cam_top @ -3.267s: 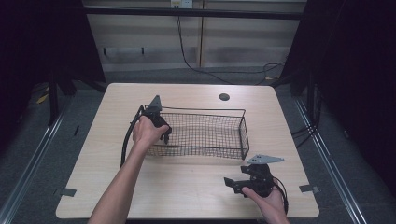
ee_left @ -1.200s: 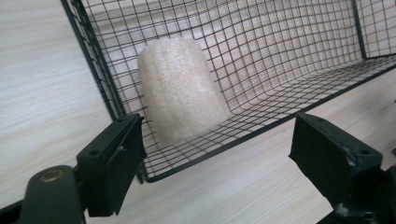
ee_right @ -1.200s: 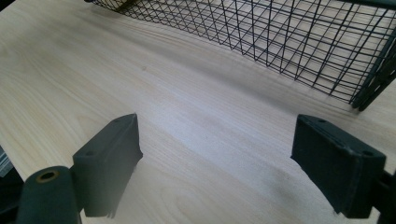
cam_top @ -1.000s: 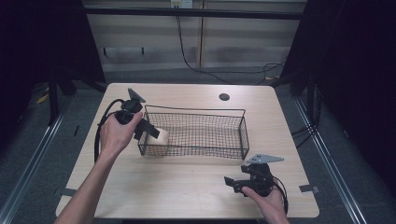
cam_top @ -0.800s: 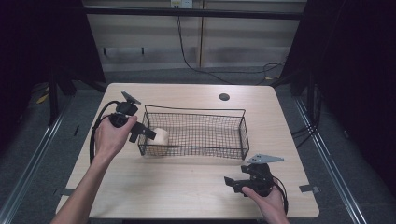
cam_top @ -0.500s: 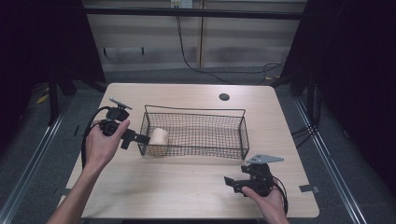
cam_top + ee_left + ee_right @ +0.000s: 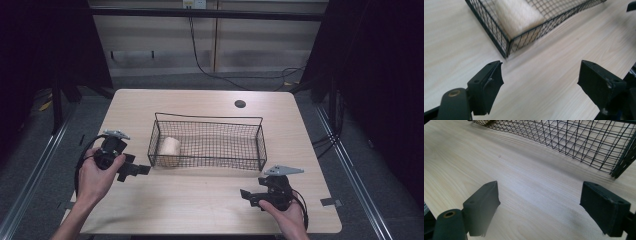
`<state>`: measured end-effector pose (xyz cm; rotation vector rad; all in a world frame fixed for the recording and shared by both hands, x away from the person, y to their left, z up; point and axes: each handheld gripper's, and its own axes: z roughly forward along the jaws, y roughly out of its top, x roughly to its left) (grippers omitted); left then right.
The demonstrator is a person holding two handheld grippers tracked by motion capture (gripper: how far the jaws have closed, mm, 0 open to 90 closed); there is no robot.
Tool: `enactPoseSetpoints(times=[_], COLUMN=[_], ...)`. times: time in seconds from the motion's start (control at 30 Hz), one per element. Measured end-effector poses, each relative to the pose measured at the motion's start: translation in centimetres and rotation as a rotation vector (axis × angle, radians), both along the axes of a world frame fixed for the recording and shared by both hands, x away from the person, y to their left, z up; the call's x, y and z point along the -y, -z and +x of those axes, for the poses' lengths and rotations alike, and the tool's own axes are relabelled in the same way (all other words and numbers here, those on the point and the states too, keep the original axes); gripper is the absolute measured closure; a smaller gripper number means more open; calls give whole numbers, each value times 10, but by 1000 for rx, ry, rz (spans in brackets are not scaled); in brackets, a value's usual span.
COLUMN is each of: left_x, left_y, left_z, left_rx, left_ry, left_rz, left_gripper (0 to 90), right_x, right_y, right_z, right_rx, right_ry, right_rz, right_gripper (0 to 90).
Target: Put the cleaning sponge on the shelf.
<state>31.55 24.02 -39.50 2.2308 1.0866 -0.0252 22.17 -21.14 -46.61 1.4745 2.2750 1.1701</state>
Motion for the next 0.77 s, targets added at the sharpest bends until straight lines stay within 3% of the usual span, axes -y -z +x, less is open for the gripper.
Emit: enactPoseSetpoints(times=[0.17, 0.27, 0.37, 0.53, 0.67, 0.77], left_x=[-9, -11, -18, -23, -21, -17], left_y=[12, 16, 29, 53, 67, 72], left_z=[-18, -31, -45, -63, -65, -70], left_rx=[-14, 1, -15, -24, -28, -32], left_ry=[-21, -17, -25, -28, -38, -11], left_rz=[-36, -21, -68, -55, -30, -31], left_gripper=[192, 192, 192, 192, 192, 192], right_x=[-1, -1, -1, -2, -2, -3], right_y=[0, 1, 1, 1, 2, 3], right_z=[0, 1, 0, 0, 1, 1], right_rx=[0, -2, -3, -3, -3, 3], right_ry=[-1, 2, 2, 3, 10, 11], right_rz=[-4, -7, -7, -11, -19, -26], right_gripper=[150, 150, 150, 150, 151, 151])
